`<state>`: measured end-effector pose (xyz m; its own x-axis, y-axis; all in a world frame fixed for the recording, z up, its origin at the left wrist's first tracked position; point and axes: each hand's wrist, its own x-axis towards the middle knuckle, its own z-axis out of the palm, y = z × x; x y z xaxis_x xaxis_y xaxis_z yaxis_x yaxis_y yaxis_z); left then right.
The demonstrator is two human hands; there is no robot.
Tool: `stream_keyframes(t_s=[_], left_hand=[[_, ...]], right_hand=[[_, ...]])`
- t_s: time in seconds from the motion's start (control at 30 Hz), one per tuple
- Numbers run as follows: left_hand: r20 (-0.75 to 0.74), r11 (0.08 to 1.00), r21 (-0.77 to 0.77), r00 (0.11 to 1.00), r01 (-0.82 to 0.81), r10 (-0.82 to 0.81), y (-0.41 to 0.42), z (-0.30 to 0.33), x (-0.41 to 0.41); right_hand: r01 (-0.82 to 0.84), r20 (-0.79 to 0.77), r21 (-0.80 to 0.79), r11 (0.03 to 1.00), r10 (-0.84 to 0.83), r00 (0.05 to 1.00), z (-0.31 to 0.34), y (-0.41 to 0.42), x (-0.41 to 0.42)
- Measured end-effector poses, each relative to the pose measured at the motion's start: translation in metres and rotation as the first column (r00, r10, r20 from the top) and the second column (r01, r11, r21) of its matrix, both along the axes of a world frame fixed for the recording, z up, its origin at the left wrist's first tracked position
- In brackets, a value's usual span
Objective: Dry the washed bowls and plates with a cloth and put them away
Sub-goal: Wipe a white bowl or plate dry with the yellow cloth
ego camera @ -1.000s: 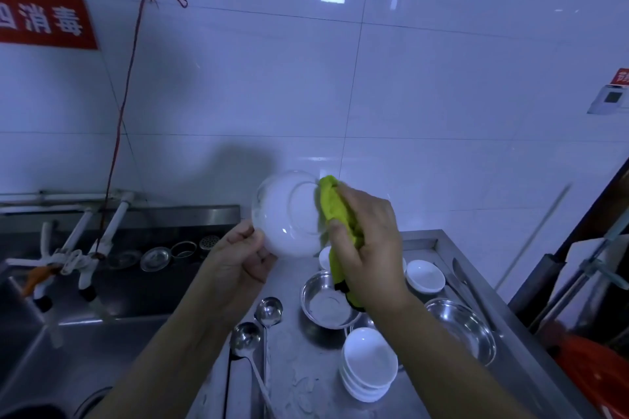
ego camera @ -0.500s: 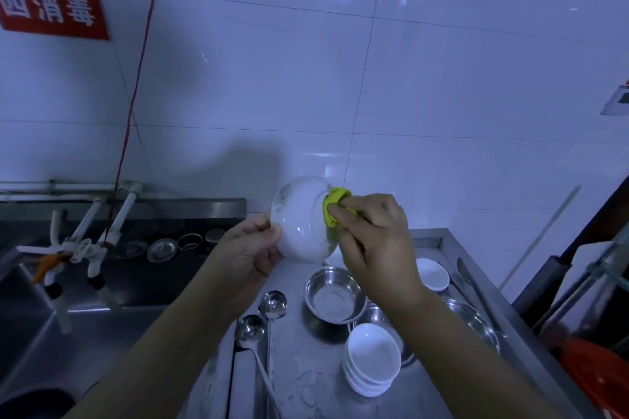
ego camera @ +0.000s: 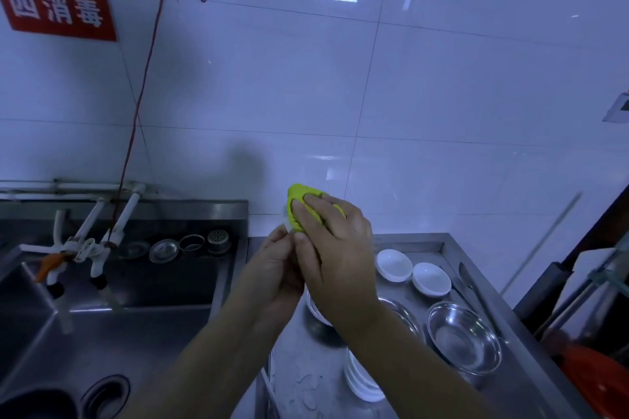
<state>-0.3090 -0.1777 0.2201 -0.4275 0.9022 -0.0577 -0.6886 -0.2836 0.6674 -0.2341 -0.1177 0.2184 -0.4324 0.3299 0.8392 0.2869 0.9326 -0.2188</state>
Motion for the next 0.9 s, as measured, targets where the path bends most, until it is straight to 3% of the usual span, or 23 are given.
stream_keyframes(t_s=[0.13, 0.2, 0.3, 0.47, 0.53, 0.67, 0.73, 0.83, 0.9], left_hand=[[0.174, 0.998, -0.018, 0.984, 0.053, -0.05, -0.003, 0.002, -0.007], [0.268, 0.999, -0.011, 0.963, 0.044, -0.04, -0.006, 0.003, -0.01], [0.402, 1.0, -0.016, 0.915, -0.025, 0.029, -0.01, 0.003, -0.014], [0.458, 0.997, -0.041, 0.885, -0.07, 0.081, -0.019, -0.003, -0.024], [0.473, 0.997, -0.025, 0.878, -0.071, 0.074, -0.022, -0.006, -0.027], [0.445, 0.999, -0.041, 0.895, -0.03, 0.045, -0.028, -0.01, -0.034], [0.448, 0.999, -0.034, 0.894, -0.006, 0.02, -0.033, -0.01, -0.038], [0.461, 0.999, -0.029, 0.887, -0.026, 0.036, -0.04, -0.015, -0.045], [0.437, 0.998, -0.049, 0.898, -0.035, 0.053, -0.045, -0.021, -0.051]], right_hand=[[-0.018, -0.031, 0.238, 0.971, 0.026, 0.999, -0.02, 0.007, 0.009], [-0.055, -0.087, 0.244, 0.968, 0.078, 0.993, -0.028, 0.013, 0.014], [-0.094, -0.24, 0.086, 0.992, 0.112, 0.964, -0.033, 0.019, 0.016], [-0.177, -0.451, -0.282, 0.943, 0.033, 0.892, -0.033, 0.002, -0.001], [-0.126, -0.392, -0.212, 0.969, 0.034, 0.919, -0.032, -0.006, -0.007], [-0.089, -0.166, 0.104, 0.991, 0.105, 0.98, -0.043, -0.015, -0.017], [-0.118, -0.154, 0.124, 0.985, 0.137, 0.978, -0.051, -0.016, -0.018], [-0.143, -0.294, -0.127, 0.982, 0.101, 0.95, -0.06, -0.022, -0.023], [-0.236, -0.444, -0.42, 0.876, 0.029, 0.895, -0.06, -0.027, -0.027]])
